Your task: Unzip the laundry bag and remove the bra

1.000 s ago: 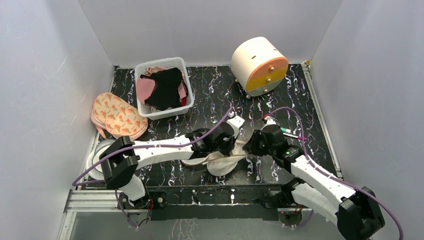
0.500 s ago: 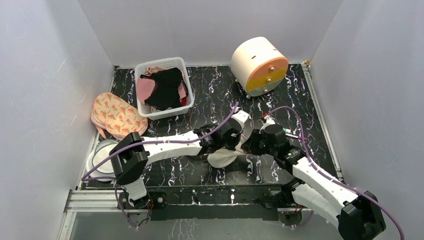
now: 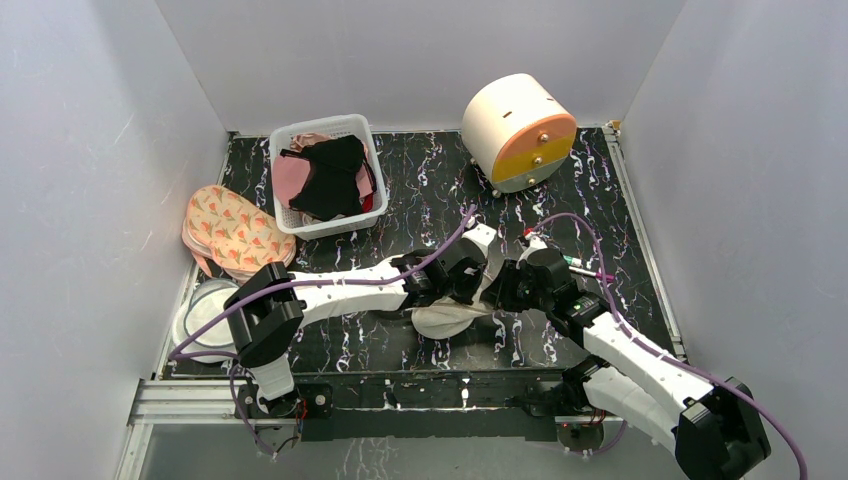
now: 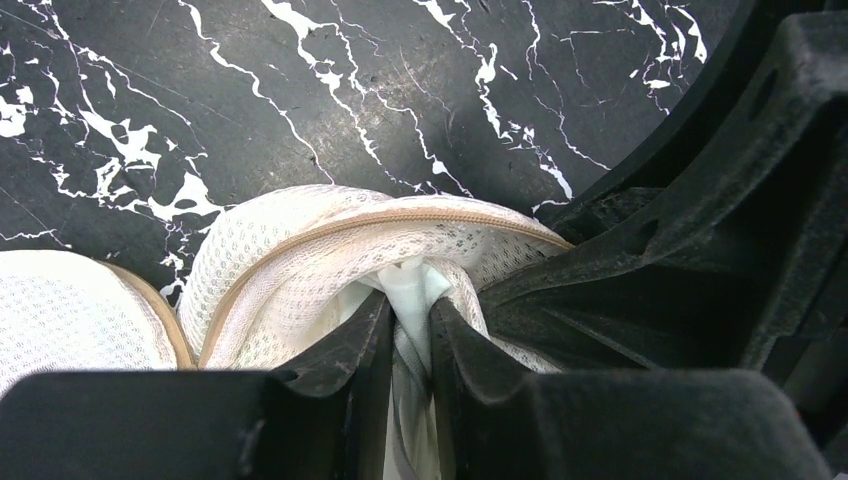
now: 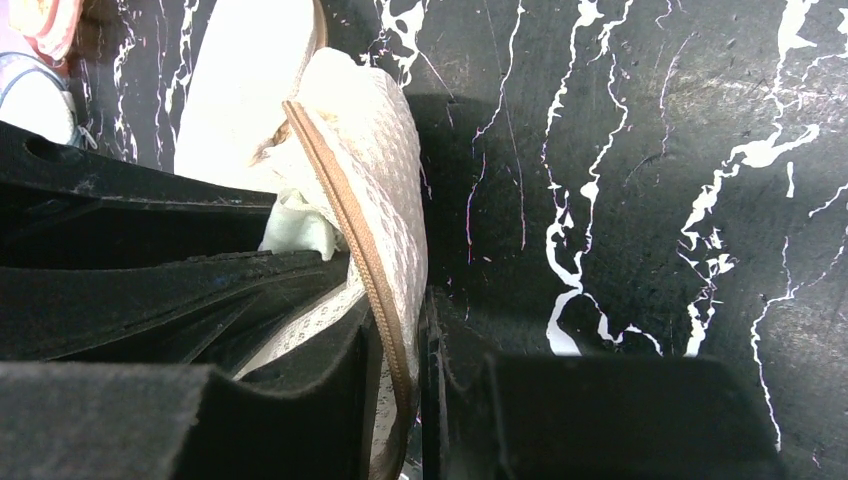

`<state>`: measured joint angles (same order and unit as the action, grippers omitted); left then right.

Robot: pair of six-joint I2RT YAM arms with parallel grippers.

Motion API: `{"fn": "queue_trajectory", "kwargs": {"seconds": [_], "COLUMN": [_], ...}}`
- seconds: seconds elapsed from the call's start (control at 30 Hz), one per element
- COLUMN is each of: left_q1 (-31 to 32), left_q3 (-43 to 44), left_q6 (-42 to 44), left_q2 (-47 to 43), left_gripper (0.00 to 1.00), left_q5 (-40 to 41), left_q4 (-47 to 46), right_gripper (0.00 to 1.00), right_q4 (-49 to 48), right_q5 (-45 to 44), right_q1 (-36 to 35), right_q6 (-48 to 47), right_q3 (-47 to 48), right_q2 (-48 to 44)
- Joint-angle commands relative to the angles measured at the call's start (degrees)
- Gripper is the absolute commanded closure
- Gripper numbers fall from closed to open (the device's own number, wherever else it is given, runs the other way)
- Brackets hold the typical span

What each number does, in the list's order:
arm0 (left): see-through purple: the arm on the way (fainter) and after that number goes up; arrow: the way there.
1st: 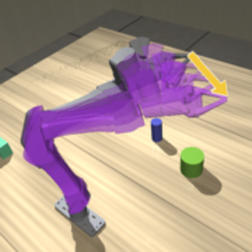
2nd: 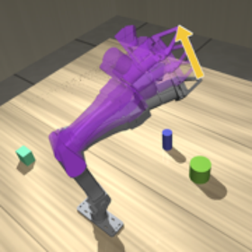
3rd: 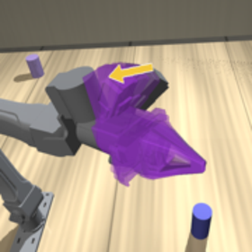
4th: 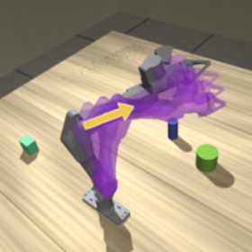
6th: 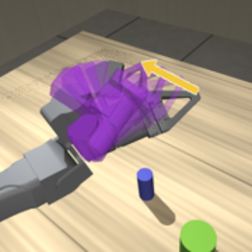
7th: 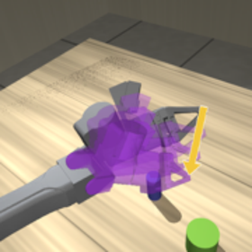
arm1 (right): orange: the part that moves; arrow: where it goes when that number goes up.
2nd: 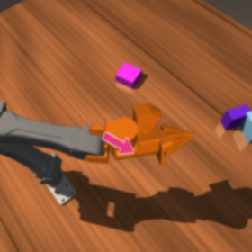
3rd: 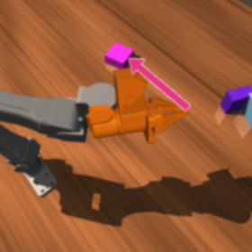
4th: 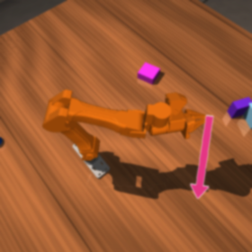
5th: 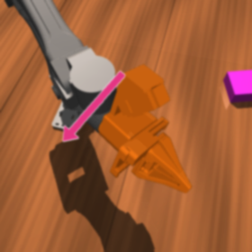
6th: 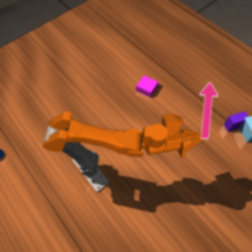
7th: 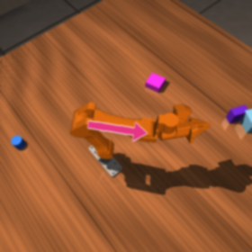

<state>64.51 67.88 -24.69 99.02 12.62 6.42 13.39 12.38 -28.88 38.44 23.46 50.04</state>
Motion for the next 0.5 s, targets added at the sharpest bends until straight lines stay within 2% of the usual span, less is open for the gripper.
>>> {"fn": "queue_trajectory", "kwargs": {"seconds": [0.0, 0.17, 0.2, 0.27, 0.3, 0.47], "left_q1": [-0.42, -0.62, -0.61, -0.75, -0.77, -0.77], "left_q3": [1.19, 1.29, 1.22, 1.12, 1.28, 1.26], "left_q6": [-0.17, -0.45, -0.53, -0.3, -0.28, 0.45], "left_q2": [-1.21, -0.57, -0.56, -0.34, -0.19, -1.69], "left_gripper": [0.81, 0.78, 0.8, 0.96, 1.0, 1.0], "left_q5": [-1.01, -1.66, -1.67, -1.82, -1.7, -1.96], "left_q4": [-0.94, -0.96, -1.11, -1.4, -1.15, -0.85], "right_gripper": [0.83, 0.83, 0.83, 0.83, 0.83, 0.83], "right_q4": [-2.84, -2.43, -2.33, -2.31, -2.36, -2.01], "right_q5": [0.55, 0.46, 0.42, 0.36, 0.36, -0.49], "right_q1": [-0.3, -0.27, -0.37, -0.32, -0.38, -0.38], "right_q6": [-0.69, -0.8, -0.85, -0.86, -0.85, -0.83], "right_q3": [-0.06, 0.07, 0.09, 0.22, 0.26, 0.1], "right_q2": [-1.17, -1.38, -1.35, -1.37, -1.35, -1.11]}}
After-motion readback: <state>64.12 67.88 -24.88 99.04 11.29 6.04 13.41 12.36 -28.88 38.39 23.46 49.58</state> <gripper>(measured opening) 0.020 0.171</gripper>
